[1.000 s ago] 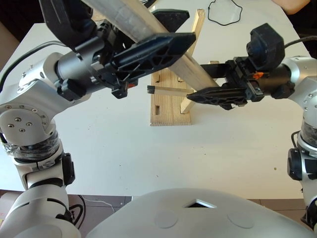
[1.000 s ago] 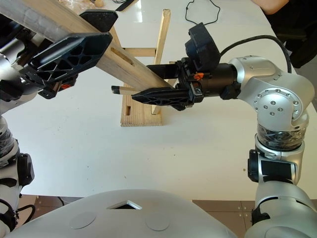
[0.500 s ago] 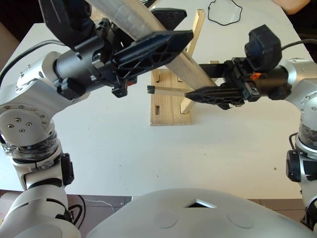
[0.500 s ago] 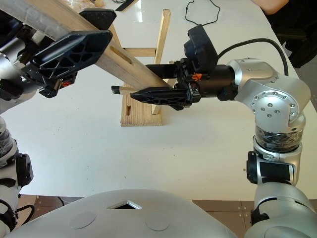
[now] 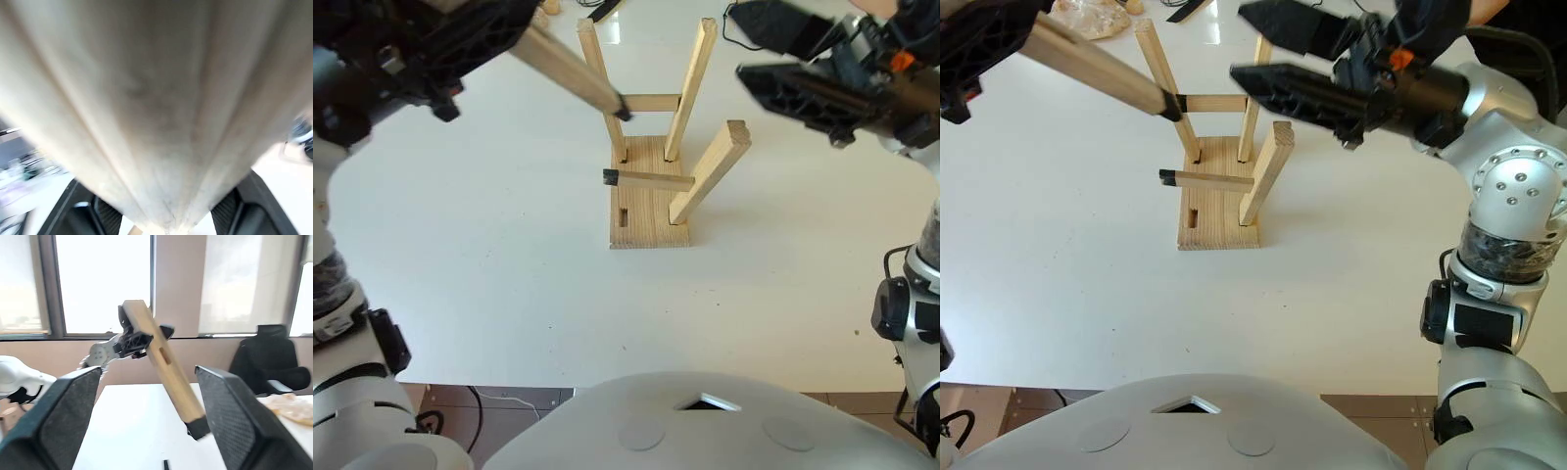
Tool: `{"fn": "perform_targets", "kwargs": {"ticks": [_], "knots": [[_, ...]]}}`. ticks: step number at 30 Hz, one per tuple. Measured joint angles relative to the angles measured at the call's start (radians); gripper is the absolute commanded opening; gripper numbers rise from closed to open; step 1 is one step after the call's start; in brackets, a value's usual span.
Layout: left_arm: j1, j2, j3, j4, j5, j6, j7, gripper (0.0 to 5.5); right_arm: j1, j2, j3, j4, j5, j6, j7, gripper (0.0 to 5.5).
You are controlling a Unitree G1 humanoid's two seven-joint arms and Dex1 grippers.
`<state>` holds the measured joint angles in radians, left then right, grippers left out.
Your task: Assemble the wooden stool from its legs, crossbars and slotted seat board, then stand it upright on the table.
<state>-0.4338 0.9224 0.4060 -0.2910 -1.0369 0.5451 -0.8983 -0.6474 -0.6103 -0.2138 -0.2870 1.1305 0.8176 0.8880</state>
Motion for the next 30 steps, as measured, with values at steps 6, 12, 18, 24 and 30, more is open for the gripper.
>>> {"fn": "perform_targets", "kwargs": {"ticks": [6,12,18,24,30], "knots": [[0.117,-0.011,-0.026,0.069,0.183,-0.136,-0.124,2.05,-0.004,-0.007,-0.058,0.054,-0.04,-0.052,-0.056,3.53],[0.186,-0.166,-0.236,0.158,0.389,-0.275,-0.158,2.05,-0.005,0.026,0.02,0.147,-0.183,-0.124,-0.053,3.53],[0.206,-0.239,-0.293,0.183,0.437,-0.308,-0.173,2.05,-0.004,0.034,0.031,0.198,-0.236,-0.15,-0.024,3.53],[0.255,-0.267,-0.294,0.093,0.407,-0.283,-0.17,2.05,0.009,0.045,0.031,0.218,-0.262,-0.152,-0.018,3.53],[0.318,-0.296,-0.307,0.044,0.388,-0.264,-0.165,2.05,0.006,0.057,0.055,0.25,-0.307,-0.161,-0.002,3.53]]}}
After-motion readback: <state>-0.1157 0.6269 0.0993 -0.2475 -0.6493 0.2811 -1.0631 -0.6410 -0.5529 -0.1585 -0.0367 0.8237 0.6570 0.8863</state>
